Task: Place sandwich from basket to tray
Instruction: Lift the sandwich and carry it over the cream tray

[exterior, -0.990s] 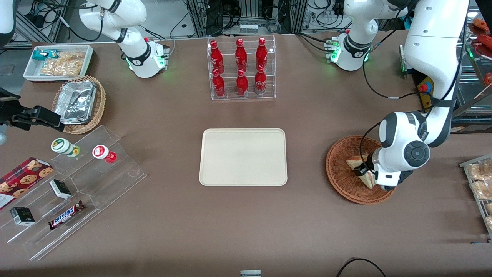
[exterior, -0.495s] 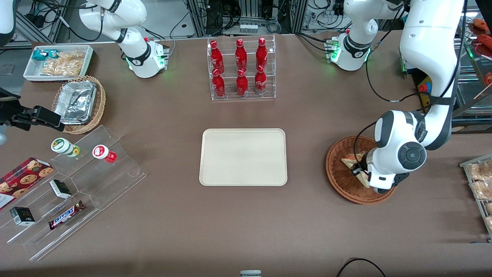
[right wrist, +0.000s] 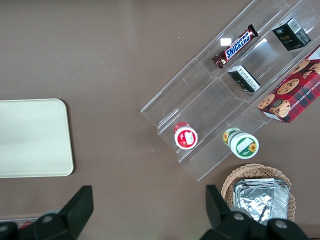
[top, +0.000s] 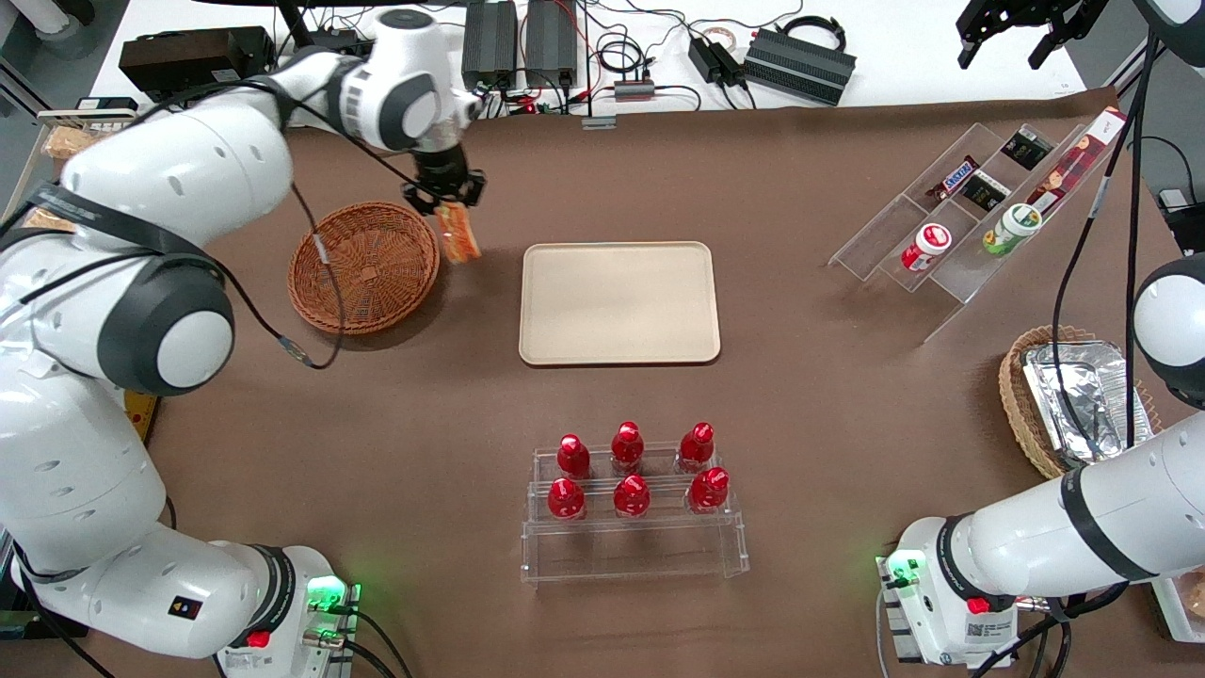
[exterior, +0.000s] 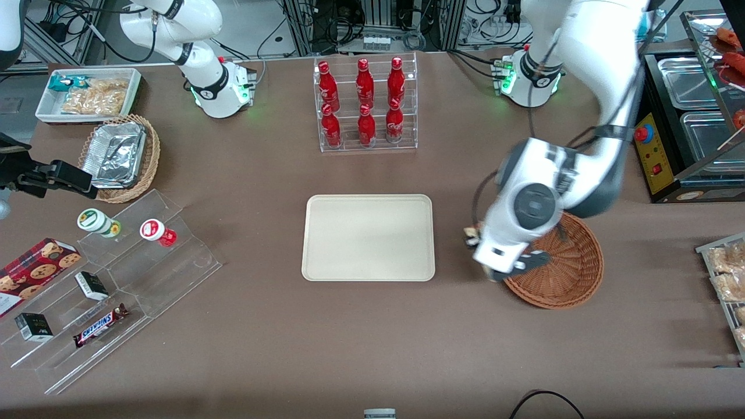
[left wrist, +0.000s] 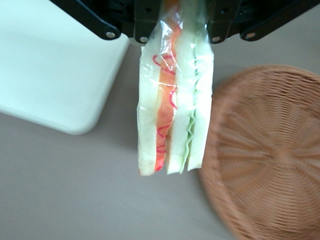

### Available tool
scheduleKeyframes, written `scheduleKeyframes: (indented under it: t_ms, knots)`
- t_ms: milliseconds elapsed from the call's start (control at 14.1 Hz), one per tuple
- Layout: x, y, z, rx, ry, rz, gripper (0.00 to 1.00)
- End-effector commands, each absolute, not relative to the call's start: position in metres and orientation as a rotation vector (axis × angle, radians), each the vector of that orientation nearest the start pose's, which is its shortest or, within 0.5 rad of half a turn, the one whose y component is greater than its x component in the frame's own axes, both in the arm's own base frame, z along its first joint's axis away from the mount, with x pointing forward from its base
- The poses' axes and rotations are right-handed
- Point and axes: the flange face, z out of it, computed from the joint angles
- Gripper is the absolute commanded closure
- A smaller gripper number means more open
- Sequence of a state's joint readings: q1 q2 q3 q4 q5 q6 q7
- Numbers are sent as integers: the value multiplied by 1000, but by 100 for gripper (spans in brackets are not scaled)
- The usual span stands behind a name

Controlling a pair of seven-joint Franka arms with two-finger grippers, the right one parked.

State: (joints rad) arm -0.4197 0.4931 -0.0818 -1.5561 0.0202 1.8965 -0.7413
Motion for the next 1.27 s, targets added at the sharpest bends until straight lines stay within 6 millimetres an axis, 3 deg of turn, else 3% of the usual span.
scheduleKeyframes:
  t_ms: [0, 141, 424, 566, 707, 848, 1202]
  knots:
    - [578, -401, 337, -3057, -288, 182, 73]
    - [561, -454, 318, -3052, -303, 163, 73]
    - [522, -521, 275, -3091, -128, 125, 71]
    - [499, -545, 250, -3102, 35, 128, 70]
    - [487, -559, 230, -3117, 67, 114, 70]
    - [487, -559, 216, -3118, 65, 118, 69]
    - [492, -557, 216, -3125, 61, 107, 66]
